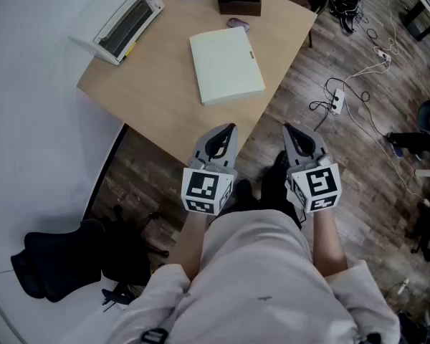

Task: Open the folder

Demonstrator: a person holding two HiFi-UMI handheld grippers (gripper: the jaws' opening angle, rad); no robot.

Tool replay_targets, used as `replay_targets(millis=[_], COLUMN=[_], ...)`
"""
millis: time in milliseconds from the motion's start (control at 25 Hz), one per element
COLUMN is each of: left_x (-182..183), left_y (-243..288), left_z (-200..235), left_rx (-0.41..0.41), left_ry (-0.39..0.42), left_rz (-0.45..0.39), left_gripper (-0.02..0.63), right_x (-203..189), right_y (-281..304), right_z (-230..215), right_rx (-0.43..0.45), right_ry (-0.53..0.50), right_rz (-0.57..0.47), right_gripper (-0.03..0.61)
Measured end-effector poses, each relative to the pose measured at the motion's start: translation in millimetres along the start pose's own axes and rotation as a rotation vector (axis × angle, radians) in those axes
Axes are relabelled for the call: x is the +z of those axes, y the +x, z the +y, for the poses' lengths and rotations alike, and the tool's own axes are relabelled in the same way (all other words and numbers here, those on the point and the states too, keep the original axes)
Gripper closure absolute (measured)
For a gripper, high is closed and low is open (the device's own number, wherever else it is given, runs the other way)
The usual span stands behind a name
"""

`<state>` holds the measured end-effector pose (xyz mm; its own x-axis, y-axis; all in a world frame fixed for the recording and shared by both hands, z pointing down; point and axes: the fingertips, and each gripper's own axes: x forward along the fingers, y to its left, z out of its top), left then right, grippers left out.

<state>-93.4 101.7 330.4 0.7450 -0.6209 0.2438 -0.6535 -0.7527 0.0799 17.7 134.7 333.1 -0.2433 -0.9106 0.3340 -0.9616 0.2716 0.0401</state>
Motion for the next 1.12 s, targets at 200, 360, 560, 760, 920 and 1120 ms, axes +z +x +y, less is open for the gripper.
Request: replay_targets(millis=[200,360,560,760,920,1120], left_x=[2,3,6,4,1,1], left_y=[-1,0,4,8,13,24], left_z=[-5,-8,-10,-11,-14,-14], left_rx=[-0.005,-0.001,0.005,0.010,0.021,0.034], left_ry=[0.016,0.026,0.034,0.043,0.054,0.055], left_rz=[0.006,0.010,0.014,0.024,0.025,0.043], left_gripper=[0.611,0.611,0.611,0.611,0.611,0.611], right_x=[2,3,5,5,4,3], right_y=[-4,-4,-4,-2,-3,2], right_z=[3,5,0,-8,-12,-19], right_rx=[0.000,0.010,-0.005,-0.017,-0.014,-0.002], right_ry=[-0.011,-0.024,0.008,0.029,0.030,0.031], right_rz=[0.016,0.018,-0.012,-0.020,-0.022,-0.023], right_gripper=[0.575,0.575,0.575,0.575,0.574,0.574])
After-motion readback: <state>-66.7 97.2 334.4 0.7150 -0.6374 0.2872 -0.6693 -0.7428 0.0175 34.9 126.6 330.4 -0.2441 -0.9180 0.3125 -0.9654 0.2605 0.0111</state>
